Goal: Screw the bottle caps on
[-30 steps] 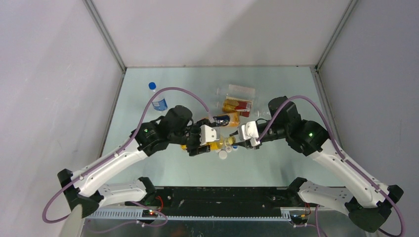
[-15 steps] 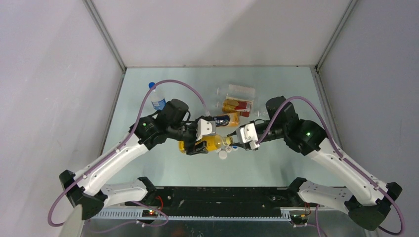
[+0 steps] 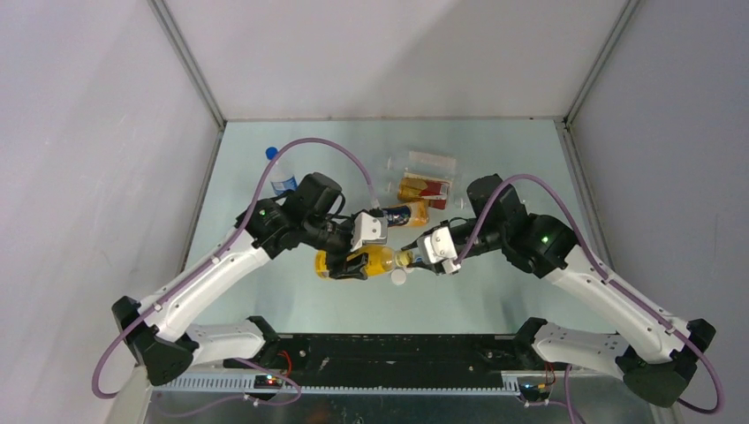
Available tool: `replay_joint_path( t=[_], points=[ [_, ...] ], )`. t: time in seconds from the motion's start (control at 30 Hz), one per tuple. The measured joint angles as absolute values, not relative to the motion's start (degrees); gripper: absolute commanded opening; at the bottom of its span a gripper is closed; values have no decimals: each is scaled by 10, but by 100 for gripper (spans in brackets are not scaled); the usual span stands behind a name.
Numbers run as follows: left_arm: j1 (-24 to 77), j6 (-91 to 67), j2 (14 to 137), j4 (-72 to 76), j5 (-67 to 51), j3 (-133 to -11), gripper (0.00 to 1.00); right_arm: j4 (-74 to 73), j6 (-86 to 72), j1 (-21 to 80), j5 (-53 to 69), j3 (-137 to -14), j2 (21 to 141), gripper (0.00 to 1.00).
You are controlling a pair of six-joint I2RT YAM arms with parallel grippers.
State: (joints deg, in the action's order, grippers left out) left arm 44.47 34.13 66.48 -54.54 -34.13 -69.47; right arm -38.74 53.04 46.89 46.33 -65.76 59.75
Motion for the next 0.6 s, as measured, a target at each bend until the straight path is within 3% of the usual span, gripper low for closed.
replay_joint_path(
  t=[0.6],
  points=[
    [438,281,637,-463,-378,-633,6,-383,529,468,478,-662,605,0]
  ],
)
